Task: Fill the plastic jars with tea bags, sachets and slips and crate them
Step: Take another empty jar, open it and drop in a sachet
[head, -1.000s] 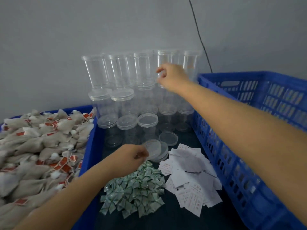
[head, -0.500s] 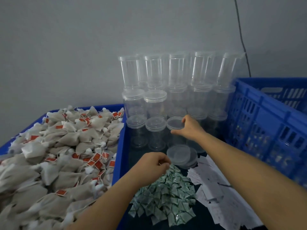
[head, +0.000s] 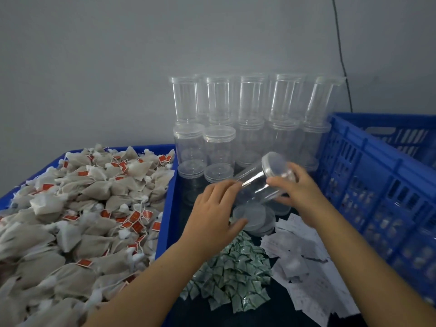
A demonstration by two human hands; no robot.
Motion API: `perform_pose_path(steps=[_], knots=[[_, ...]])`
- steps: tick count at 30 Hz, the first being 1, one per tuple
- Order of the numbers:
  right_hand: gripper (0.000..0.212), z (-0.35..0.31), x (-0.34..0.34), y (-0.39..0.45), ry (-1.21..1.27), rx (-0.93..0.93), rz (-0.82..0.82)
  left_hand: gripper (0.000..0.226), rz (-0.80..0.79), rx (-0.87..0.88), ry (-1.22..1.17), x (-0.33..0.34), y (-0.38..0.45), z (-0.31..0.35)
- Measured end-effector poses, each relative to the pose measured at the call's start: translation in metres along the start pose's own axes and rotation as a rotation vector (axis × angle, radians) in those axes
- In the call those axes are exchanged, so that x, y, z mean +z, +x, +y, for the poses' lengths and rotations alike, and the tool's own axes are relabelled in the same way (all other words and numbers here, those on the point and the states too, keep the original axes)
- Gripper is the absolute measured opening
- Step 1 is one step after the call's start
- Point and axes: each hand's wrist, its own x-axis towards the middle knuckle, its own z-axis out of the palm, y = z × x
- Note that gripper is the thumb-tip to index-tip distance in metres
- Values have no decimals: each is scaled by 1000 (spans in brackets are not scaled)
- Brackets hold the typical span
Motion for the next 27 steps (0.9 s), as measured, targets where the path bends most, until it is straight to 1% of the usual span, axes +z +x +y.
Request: perform_pose_path(steps=[2, 4, 5, 6, 7, 9, 10, 12, 15, 18, 20, 23, 25, 26, 27], knots=[[76, 11, 5, -32, 258, 109, -80, 83, 53, 115, 155, -1, -2, 11], [66, 25, 10, -56, 466, 252, -105, 91, 33, 228, 361, -2, -4, 18], [66, 32, 12, -66, 537, 327, -121, 90, 37, 287, 472, -1, -6, 20], [68, 39, 12, -73, 592, 402, -144, 84, 50, 342, 565, -1, -9, 22], [70, 43, 11, -80, 628, 469, -181, 71, 110, 404, 642, 1, -11, 22], [72, 50, 5, -89, 629, 563, -268, 37, 221, 501, 689, 5, -13, 24], [73, 52, 1, -92, 615, 595, -302, 34, 234, 514, 692, 5, -15, 26], [77, 58, -5, -95, 588, 642, -331, 34, 210, 541, 716, 7, -17, 33], [75, 64, -4, -95, 429, 649, -301, 38, 105, 597, 751, 9, -24, 45], [73, 63, 0, -93, 241, 617, -266, 40, -44, 551, 826, 8, -31, 59], [70, 61, 2, -91, 183, 603, -241, 55, -116, 482, 903, 6, -34, 67], [66, 64, 5, -88, 160, 548, -215, 60, -134, 453, 921, -5, -31, 75], [61, 67, 8, -90, 148, 489, -211, 69, -196, 392, 884, -15, -26, 78], [56, 68, 9, -92, 139, 431, -203, 78, -269, 317, 801, -18, -24, 77], [50, 69, 10, -93, 121, 333, -198, 87, -386, 200, 644, -17, -21, 73]])
